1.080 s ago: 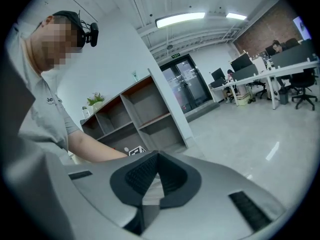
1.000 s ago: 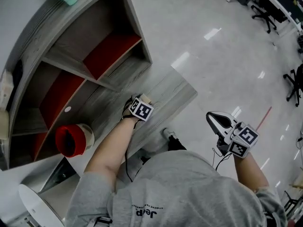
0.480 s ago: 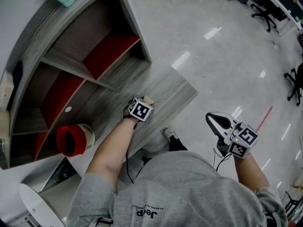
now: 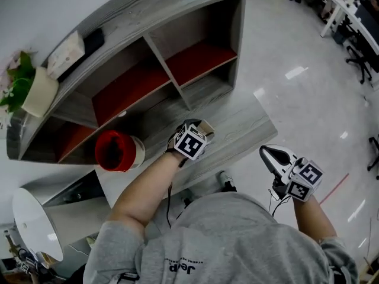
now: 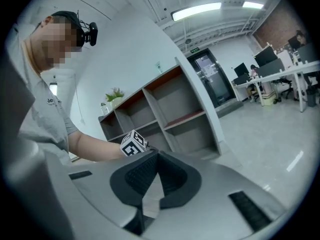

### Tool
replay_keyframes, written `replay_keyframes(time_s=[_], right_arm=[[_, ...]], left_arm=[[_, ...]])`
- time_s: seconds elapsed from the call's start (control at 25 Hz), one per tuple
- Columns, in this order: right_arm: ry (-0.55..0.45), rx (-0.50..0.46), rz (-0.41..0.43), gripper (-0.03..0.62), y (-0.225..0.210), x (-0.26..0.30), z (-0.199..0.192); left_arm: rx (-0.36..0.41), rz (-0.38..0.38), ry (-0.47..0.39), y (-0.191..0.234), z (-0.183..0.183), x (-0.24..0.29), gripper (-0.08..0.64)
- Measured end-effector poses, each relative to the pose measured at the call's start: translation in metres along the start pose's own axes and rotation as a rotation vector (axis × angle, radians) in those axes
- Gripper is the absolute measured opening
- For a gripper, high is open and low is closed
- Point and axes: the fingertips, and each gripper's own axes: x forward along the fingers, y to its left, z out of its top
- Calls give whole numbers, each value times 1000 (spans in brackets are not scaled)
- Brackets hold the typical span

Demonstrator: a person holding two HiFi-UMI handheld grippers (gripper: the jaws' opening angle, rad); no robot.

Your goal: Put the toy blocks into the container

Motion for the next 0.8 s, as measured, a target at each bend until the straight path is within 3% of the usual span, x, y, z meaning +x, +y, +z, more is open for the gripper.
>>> replay_keyframes(time_s=[0.28,0.64,0.8], right_arm=[[55,-77,178,20,74,84,18],[122,-170,401,20,182,191,17],[142,-197,462,20,221,217,15]], left_arm=[[-104,113,-71,51,-48,-119,299],[-278,316,-73,122,-175,-247,299],[-357,379,-62,138,-226,-285,299]])
